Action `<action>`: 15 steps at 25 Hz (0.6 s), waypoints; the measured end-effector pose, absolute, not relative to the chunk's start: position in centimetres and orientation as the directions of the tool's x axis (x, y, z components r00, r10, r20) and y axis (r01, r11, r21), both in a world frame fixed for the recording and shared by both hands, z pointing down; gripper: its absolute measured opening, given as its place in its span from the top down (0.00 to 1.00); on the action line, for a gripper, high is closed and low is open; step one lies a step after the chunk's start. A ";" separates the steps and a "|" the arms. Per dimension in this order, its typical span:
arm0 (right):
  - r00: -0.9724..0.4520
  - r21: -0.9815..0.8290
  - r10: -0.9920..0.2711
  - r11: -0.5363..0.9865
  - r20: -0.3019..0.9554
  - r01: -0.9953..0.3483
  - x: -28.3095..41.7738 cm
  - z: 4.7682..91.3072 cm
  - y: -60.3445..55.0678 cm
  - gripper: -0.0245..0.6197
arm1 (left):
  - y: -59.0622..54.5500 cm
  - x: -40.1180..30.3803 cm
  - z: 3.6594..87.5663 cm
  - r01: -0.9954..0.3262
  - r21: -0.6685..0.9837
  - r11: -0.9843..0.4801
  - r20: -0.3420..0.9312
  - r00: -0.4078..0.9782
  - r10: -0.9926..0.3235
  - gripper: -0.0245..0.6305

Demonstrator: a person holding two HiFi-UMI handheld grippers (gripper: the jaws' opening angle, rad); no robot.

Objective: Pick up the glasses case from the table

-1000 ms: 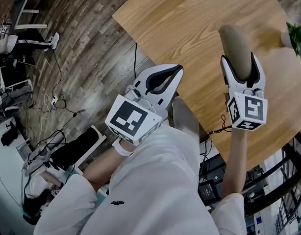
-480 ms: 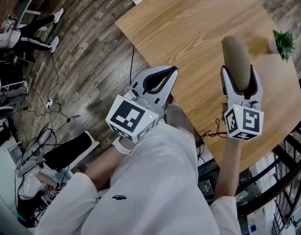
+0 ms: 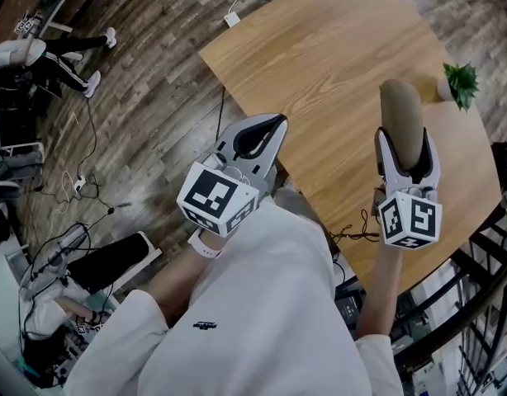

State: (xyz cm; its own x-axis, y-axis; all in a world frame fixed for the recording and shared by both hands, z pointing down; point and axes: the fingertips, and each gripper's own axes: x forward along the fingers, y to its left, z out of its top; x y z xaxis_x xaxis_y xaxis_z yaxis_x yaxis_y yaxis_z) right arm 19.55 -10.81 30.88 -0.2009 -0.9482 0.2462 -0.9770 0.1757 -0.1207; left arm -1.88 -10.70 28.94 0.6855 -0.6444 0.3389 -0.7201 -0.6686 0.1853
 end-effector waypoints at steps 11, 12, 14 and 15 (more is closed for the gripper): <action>-0.129 -0.122 -0.973 0.106 0.192 -0.987 21.9 27.3 -6.9 0.35 | -9.0 -2.6 27.3 -0.721 0.177 -0.670 0.302 0.688 -0.660 0.96; -0.124 -0.122 -0.974 0.102 0.190 -0.987 21.9 27.2 -6.7 0.35 | -9.0 -2.7 27.2 -0.721 0.176 -0.670 0.299 0.688 -0.661 0.96; -0.117 -0.125 -0.975 0.094 0.188 -0.988 21.8 27.1 -6.0 0.35 | -9.1 -2.8 27.1 -0.720 0.172 -0.672 0.296 0.688 -0.662 0.96; -0.115 -0.125 -0.976 0.092 0.187 -0.988 21.7 27.0 -5.7 0.35 | -9.1 -2.9 26.9 -0.719 0.169 -0.674 0.294 0.689 -0.662 0.96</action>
State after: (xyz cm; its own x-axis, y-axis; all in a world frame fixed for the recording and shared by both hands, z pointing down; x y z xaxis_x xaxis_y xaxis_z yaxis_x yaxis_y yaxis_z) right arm 21.71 -5.70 27.00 -0.1146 -0.9757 0.1866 -0.9878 0.0921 -0.1252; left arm -2.93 -9.06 26.91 0.6894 -0.6621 0.2939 -0.7192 -0.6738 0.1692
